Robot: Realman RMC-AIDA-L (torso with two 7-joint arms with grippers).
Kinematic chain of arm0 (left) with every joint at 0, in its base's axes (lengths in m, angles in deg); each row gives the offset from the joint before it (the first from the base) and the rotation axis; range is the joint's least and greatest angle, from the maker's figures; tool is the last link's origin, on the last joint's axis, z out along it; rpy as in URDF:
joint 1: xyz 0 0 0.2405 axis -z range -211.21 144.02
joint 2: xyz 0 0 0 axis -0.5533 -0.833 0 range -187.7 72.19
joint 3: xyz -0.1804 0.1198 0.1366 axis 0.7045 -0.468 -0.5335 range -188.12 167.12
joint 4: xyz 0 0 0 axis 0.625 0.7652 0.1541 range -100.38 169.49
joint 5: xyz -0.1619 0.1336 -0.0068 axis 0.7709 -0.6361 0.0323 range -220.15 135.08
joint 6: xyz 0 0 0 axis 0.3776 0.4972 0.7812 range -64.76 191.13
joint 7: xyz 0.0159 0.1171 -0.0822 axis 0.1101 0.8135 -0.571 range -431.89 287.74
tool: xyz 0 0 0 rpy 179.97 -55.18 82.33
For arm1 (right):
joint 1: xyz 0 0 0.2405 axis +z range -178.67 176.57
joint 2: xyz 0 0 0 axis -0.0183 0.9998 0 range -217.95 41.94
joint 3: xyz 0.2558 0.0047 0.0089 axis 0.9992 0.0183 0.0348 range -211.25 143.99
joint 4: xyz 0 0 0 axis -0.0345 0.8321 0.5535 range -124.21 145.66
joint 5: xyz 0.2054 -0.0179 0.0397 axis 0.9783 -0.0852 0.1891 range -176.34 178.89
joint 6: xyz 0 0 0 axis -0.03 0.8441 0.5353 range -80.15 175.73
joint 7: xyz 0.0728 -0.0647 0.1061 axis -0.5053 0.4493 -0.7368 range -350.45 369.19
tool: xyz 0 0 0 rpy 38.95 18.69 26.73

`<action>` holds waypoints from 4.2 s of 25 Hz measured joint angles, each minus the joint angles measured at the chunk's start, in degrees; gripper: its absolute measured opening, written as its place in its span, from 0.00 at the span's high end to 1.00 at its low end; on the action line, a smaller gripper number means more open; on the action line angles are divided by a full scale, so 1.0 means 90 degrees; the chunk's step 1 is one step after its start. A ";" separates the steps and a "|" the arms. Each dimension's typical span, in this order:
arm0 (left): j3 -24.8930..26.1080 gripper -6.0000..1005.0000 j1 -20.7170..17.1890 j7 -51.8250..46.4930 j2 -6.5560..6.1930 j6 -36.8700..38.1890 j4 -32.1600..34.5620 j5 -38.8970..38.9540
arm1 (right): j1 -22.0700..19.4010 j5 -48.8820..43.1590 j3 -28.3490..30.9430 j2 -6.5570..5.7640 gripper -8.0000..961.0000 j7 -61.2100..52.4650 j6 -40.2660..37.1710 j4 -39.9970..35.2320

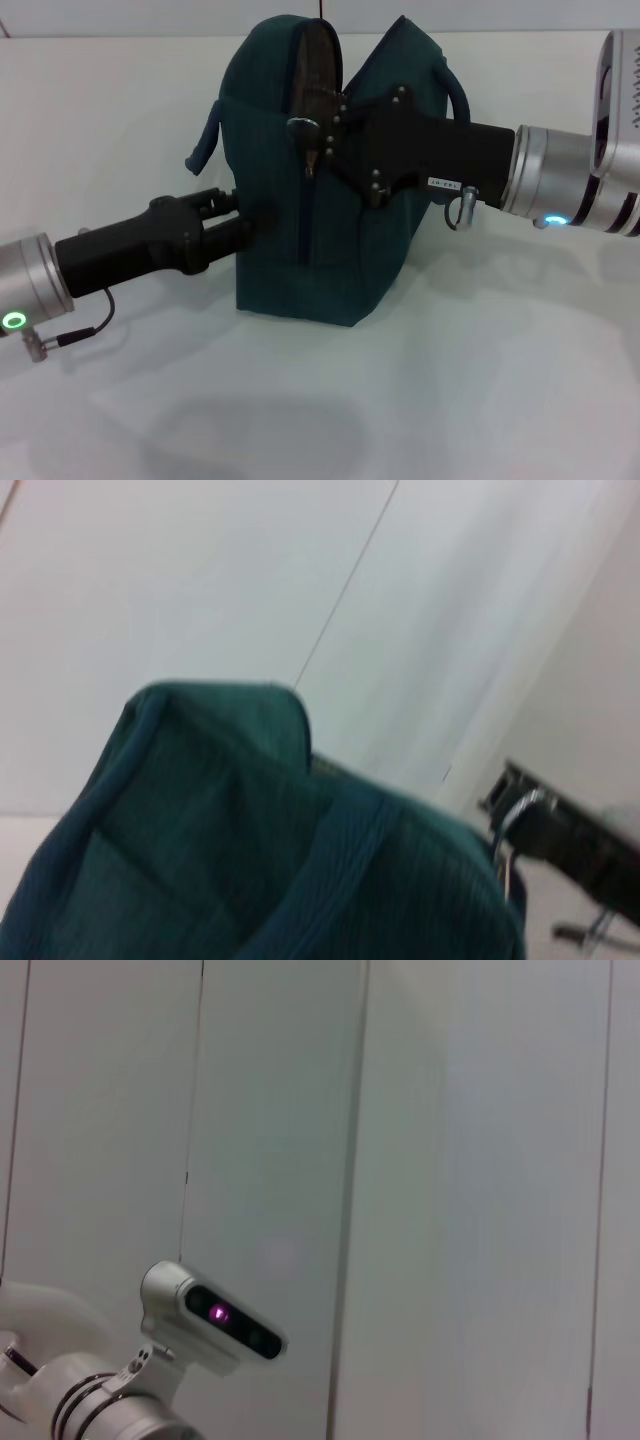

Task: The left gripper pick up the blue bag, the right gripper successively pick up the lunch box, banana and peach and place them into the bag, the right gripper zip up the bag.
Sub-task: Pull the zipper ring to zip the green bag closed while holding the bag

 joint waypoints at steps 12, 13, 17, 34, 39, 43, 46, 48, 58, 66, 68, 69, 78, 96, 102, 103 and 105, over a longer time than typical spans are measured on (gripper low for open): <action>0.0003 0.23 0.0044 -0.0567 -0.0018 0.0196 0.0005 0.0529 | -0.0066 -0.0021 -0.0042 0.0001 0.99 0.0000 -0.0064 -0.0001; 0.0003 0.21 0.0046 -0.0572 -0.0019 0.0184 0.0006 0.0531 | -0.0071 -0.0019 -0.0053 0.0001 0.99 0.0000 -0.0066 -0.0001; 0.0003 0.15 0.0047 -0.0574 -0.0021 0.0126 0.0001 0.0534 | -0.0075 -0.0001 -0.0086 0.0001 0.99 0.0000 -0.0082 -0.0001; 0.0002 0.47 -0.0107 -0.0569 -0.0075 0.0149 0.0000 0.0614 | -0.0134 0.0016 -0.0088 0.0000 0.99 0.0000 -0.0221 -0.0010; -0.0049 0.72 -0.0087 -0.0529 -0.0053 0.0173 0.0000 0.0525 | -0.0154 0.0016 -0.0080 0.0001 0.99 -0.0028 -0.0277 -0.0053; -0.0075 0.78 -0.0038 -0.0519 -0.0029 0.0212 0.0002 0.0362 | -0.0155 0.0077 -0.0050 0.0001 0.99 -0.0058 -0.0407 -0.0034; -0.0076 0.83 -0.0014 -0.0464 -0.0020 0.0327 0.0002 0.0308 | -0.0160 0.0172 -0.0044 -0.0002 0.99 -0.0069 -0.0438 -0.0018; -0.0076 0.87 -0.0008 -0.0363 -0.0018 0.0398 0.0003 0.0304 | -0.0162 0.0207 -0.0041 -0.0011 0.99 -0.0075 -0.0444 -0.0016; -0.0135 0.94 -0.0012 -0.0084 -0.0014 0.0617 0.0002 0.0243 | -0.0145 0.0269 0.0227 -0.0047 0.99 -0.0729 -0.0450 0.0150; -0.0234 0.94 0.0011 -0.0071 -0.0015 0.0618 0.0001 0.0140 | -0.0094 0.0269 0.0280 -0.0052 0.99 -0.1490 -0.0416 0.0217; -0.0238 0.94 0.0014 -0.0071 -0.0015 0.0597 0.0001 0.0137 | -0.0080 0.0269 0.0293 -0.0055 0.99 -0.1564 -0.0445 0.0226; -0.0239 0.94 0.0015 -0.0070 -0.0015 0.0581 0.0000 0.0137 | -0.0069 0.0267 0.0294 -0.0056 0.99 -0.1584 -0.0455 0.0226; -0.0217 0.94 0.0010 -0.0111 0.0002 0.0253 -0.0029 0.0174 | -0.0038 0.0235 0.0294 -0.0058 0.99 -0.1732 -0.0687 0.0170; -0.0244 0.94 -0.0034 -0.0072 -0.0110 0.0274 -0.0029 0.0131 | -0.0036 0.0186 0.0460 -0.0083 0.99 -0.1694 -0.0663 0.0216; -0.0243 0.94 -0.0012 -0.0068 -0.0115 0.0314 -0.0029 0.0115 | 0.0024 0.0194 0.0467 -0.0055 0.99 -0.1704 -0.0641 0.0221; -0.0242 0.94 -0.0011 -0.0055 -0.0118 0.0354 -0.0027 0.0115 | 0.0048 0.0201 0.0468 -0.0055 0.99 -0.1717 -0.0633 0.0222; -0.0241 0.94 -0.0011 -0.0009 -0.0124 0.0438 -0.0022 0.0114 | 0.0098 0.0209 0.0469 -0.0055 0.99 -0.1774 -0.0583 0.0223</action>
